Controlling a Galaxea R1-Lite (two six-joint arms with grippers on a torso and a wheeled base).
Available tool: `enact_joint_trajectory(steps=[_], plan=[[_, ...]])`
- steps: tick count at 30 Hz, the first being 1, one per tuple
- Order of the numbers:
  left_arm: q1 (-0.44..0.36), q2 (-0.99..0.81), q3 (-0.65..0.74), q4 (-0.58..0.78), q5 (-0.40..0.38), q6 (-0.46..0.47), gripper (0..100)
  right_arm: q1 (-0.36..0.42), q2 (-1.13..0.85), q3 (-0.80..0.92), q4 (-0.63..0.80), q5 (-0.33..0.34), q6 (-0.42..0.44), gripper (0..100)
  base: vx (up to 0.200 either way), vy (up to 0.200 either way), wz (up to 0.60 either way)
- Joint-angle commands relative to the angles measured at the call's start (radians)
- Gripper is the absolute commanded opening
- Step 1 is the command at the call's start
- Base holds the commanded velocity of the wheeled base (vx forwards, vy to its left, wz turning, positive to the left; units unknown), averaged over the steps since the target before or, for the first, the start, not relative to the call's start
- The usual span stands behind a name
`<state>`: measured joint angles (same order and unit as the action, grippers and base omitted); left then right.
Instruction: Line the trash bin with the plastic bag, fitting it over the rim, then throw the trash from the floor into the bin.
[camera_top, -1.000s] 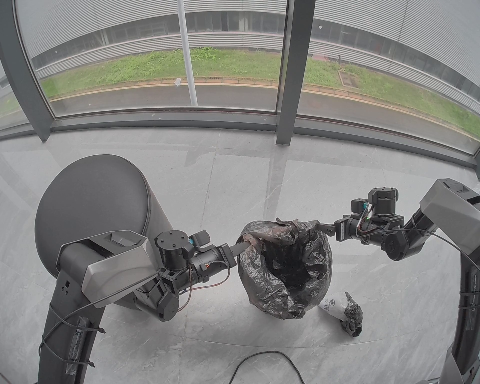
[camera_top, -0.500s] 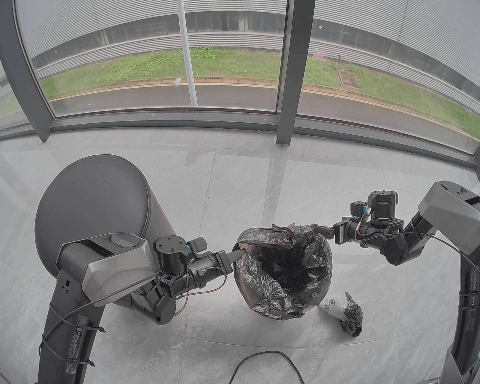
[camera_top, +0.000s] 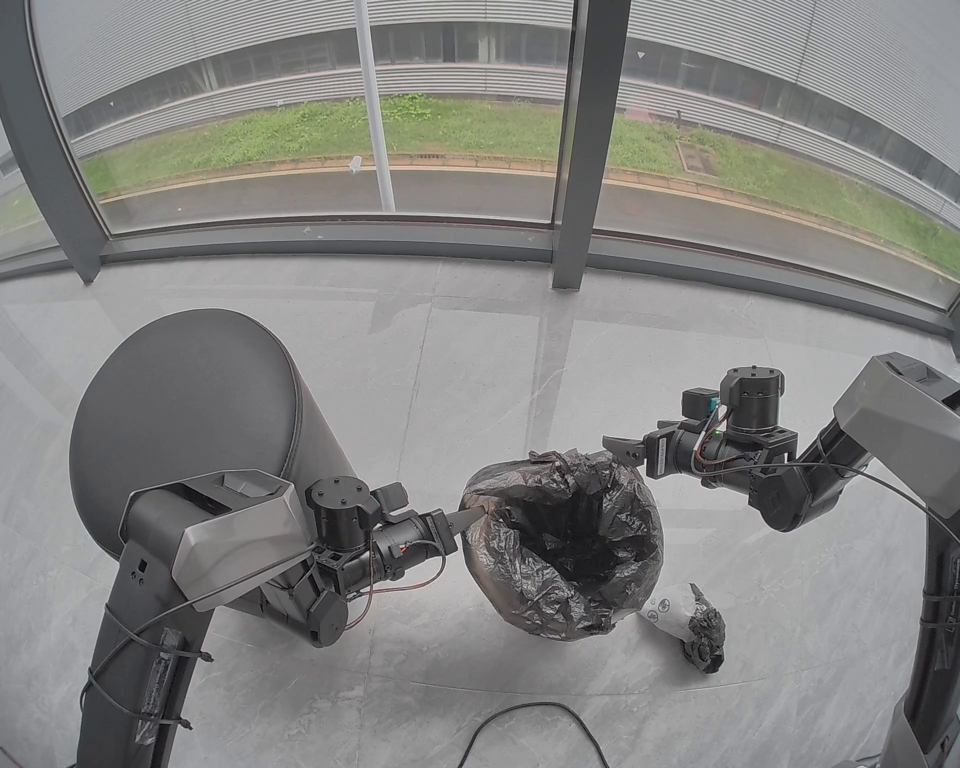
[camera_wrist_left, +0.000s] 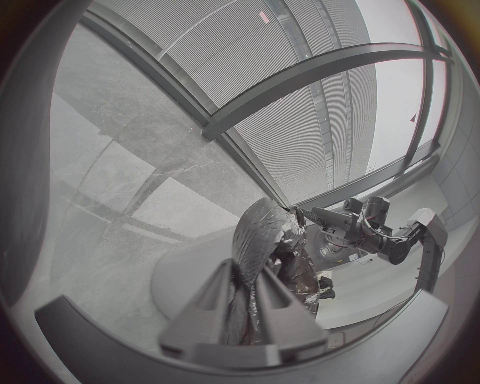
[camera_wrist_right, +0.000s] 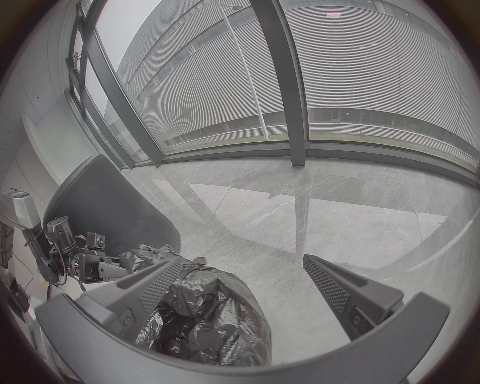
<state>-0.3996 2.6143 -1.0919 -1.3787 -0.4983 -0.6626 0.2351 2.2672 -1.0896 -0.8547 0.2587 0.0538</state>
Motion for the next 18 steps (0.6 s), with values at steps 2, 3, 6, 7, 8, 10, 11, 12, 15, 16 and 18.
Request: enact_joint_trajectory(steps=[2, 3, 6, 7, 8, 10, 11, 12, 15, 16, 18], plan=[[0.004, 0.006, -0.006, 0.004, 0.001, 0.023, 100, 0.003, 0.006, 0.005, 0.000, -0.001, -0.002, 100, 0.000, 0.000, 0.00], [0.004, 0.006, -0.008, 0.003, 0.001, 0.026, 100, 0.003, 0.008, 0.007, 0.000, -0.001, -0.006, 100, 0.000, 0.000, 0.00], [0.007, 0.006, -0.014, -0.002, 0.004, 0.026, 100, 0.004, -0.002, 0.034, 0.000, -0.001, -0.009, 100, 0.000, 0.000, 0.00], [0.010, 0.004, -0.014, -0.003, 0.004, 0.026, 100, 0.006, -0.005, 0.050, 0.000, -0.001, -0.009, 100, 0.000, 0.000, 0.00], [0.015, 0.003, -0.016, -0.003, 0.004, 0.026, 100, 0.006, -0.005, 0.063, 0.000, -0.001, -0.012, 100, 0.000, 0.000, 0.00], [0.019, 0.004, -0.017, -0.002, 0.004, 0.027, 100, 0.006, -0.003, 0.071, -0.001, -0.001, -0.022, 100, 0.000, 0.000, 0.00], [0.021, 0.006, -0.026, 0.000, 0.004, 0.027, 100, 0.004, 0.008, 0.068, -0.001, -0.001, -0.043, 100, 0.000, 0.000, 0.00], [0.021, 0.006, -0.026, 0.000, 0.004, 0.027, 100, 0.003, 0.011, 0.066, -0.001, -0.001, -0.048, 100, 0.000, 0.000, 0.00], [0.019, 0.007, -0.025, 0.001, 0.004, 0.027, 100, 0.000, 0.043, 0.056, 0.000, -0.004, -0.068, 100, 0.000, 0.000, 0.00], [0.019, 0.007, -0.022, 0.001, 0.004, 0.027, 100, -0.003, 0.051, 0.056, 0.000, -0.006, -0.072, 100, 0.000, 0.000, 0.00], [0.018, 0.007, -0.016, 0.003, 0.004, 0.027, 100, -0.007, 0.058, 0.054, -0.001, -0.009, -0.078, 100, 0.000, 0.000, 0.00]])
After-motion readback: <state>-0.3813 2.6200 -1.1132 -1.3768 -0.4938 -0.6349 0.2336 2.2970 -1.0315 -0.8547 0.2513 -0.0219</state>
